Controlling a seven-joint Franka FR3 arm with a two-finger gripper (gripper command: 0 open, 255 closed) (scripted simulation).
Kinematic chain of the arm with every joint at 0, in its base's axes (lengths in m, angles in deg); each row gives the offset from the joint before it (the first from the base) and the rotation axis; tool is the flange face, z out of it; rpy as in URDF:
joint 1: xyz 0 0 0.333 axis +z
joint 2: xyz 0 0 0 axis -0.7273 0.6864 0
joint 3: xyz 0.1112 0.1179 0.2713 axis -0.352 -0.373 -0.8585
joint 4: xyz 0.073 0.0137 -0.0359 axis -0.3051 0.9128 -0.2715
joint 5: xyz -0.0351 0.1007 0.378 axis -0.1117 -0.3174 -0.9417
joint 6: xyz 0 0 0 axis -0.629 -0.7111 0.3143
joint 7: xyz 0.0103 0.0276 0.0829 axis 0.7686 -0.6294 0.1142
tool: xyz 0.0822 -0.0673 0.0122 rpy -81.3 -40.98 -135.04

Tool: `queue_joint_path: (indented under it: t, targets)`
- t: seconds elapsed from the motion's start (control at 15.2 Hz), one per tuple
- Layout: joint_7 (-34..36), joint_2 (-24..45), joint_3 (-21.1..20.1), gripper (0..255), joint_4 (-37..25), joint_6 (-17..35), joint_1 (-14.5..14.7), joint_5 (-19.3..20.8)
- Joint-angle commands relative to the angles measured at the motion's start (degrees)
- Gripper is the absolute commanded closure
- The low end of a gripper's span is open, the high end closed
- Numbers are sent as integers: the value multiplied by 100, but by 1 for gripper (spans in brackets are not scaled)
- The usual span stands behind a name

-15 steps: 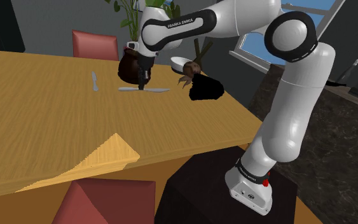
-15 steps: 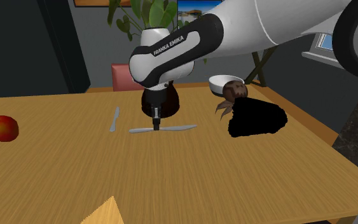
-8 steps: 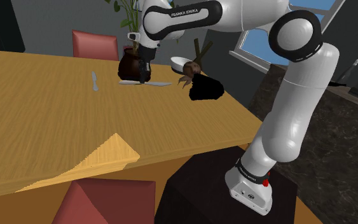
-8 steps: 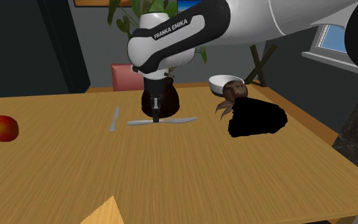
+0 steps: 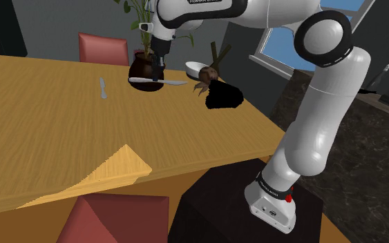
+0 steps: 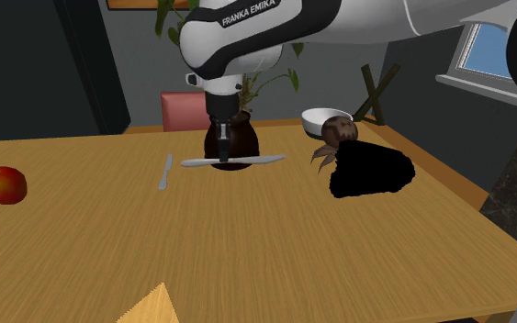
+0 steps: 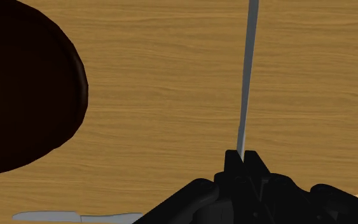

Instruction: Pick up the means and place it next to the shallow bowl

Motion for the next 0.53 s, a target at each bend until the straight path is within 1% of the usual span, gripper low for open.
queue_joint_path:
  t: [0.0, 0.2, 0.46]
  targets:
    - [7, -36, 0, 255, -102, -141, 0, 2]
    - [13, -48, 0, 255, -244, -295, 0, 4]
    - [-508, -68, 210, 255, -221, -314, -301, -47]
